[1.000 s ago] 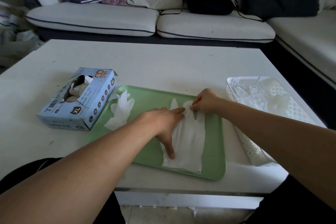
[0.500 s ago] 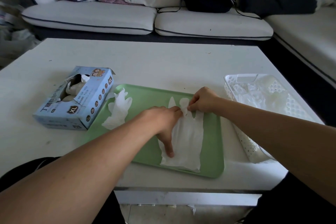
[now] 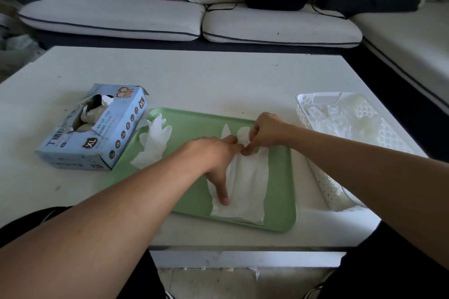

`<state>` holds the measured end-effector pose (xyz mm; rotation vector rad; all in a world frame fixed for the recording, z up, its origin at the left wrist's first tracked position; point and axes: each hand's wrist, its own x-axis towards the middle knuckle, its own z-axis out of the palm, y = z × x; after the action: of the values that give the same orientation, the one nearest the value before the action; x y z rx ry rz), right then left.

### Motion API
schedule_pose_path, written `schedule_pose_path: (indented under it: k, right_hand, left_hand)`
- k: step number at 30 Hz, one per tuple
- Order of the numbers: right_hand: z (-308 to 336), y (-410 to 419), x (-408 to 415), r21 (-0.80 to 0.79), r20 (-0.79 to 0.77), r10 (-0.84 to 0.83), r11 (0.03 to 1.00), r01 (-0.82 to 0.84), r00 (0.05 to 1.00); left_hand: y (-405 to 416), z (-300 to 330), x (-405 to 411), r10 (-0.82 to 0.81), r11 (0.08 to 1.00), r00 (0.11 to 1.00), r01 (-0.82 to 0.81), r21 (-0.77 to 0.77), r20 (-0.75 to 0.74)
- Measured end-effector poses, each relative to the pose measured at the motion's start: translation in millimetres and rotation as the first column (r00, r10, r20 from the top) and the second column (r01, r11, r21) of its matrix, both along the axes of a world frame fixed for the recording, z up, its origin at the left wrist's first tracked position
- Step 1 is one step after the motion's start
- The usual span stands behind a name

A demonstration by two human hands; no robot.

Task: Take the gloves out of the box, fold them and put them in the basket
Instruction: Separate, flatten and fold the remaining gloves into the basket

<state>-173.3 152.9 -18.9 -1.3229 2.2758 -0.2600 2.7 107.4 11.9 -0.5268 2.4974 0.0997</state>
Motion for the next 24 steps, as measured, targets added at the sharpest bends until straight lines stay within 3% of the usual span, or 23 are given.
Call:
schedule_pose_path:
  k: [8, 15, 20, 24]
  right_hand:
    - [9, 8, -16, 0.044, 0.048, 0.071, 0.996, -0.073, 0.996]
    - [2, 6, -17, -0.007, 0.045, -0.112, 0.994, 0.113, 0.993]
    - [1, 4, -11, -0.044, 0.104, -0.133, 0.989, 0.138, 0.986]
    - [2, 5, -11, -0.047, 0.115, -0.039, 0.998, 0.045, 0.993]
  left_hand:
    - [0, -1, 0, 0.000, 1.000, 1.000, 0.001, -0.019, 0.005]
    - [-1, -3, -3, 0.022, 1.000, 1.000, -0.022, 0.010, -0.022]
    - [-4, -7, -3, 0.023, 1.000, 0.999, -0.022, 0.006, -0.027]
    - [-3, -6, -5, 0.034, 0.999, 0.999, -0.034, 0.014, -0.015]
